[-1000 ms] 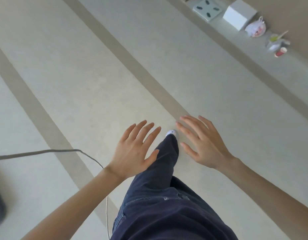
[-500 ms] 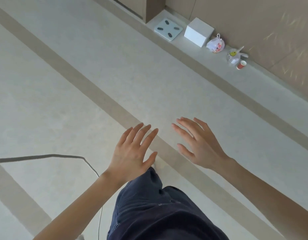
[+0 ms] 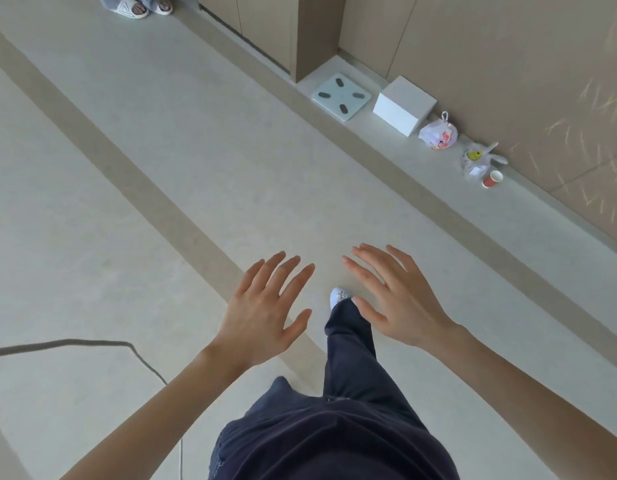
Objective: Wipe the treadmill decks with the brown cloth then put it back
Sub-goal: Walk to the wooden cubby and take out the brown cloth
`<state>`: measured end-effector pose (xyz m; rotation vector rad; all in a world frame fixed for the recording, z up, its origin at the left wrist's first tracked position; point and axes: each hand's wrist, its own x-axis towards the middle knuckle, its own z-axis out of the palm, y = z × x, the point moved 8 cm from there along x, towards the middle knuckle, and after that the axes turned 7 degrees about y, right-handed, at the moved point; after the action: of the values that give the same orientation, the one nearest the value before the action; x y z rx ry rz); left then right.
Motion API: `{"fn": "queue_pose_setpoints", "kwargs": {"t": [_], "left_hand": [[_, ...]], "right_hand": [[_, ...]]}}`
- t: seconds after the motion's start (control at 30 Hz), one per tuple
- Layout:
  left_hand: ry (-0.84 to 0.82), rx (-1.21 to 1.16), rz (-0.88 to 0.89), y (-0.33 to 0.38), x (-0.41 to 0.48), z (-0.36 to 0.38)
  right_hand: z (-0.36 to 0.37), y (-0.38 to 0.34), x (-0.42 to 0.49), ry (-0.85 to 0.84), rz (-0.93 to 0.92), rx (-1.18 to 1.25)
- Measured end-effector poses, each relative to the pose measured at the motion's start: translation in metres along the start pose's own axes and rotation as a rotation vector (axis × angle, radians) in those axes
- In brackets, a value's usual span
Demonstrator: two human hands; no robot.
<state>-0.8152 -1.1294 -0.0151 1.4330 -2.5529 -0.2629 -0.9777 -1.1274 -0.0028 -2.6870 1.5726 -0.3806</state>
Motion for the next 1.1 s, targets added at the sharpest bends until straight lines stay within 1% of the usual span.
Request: {"fn": "queue_pose_setpoints", "kwargs": {"t": [0.3,0.43,0.53,0.77,0.93,1.1], "left_hand": [[0.085,-0.005,-0.136,-0.005,0.195,-0.007],[0.097,0.000,-0.171,-0.020,0.264,-0.010],[0.065,0.010,-0.197,-0.042,0.307,-0.007],[0.029,0.016,-0.227,-0.126,0.405,0.000],[0.049,0.036,-0.230,-0.203,0.476,-0.022],[0.079,0.063,-0.213,-0.280,0.554,-0.053]], "right_hand": [[-0.022,0.177,0.124,0.052,-0.106,0.021],[-0.015,0.224,0.174,0.045,-0.158,0.052],[-0.005,0.251,0.210,0.034,-0.186,0.066],[0.029,0.307,0.324,0.005,-0.156,0.064],[0.044,0.329,0.427,-0.040,-0.170,0.050],[0.050,0.347,0.543,-0.002,-0.195,0.065]]}}
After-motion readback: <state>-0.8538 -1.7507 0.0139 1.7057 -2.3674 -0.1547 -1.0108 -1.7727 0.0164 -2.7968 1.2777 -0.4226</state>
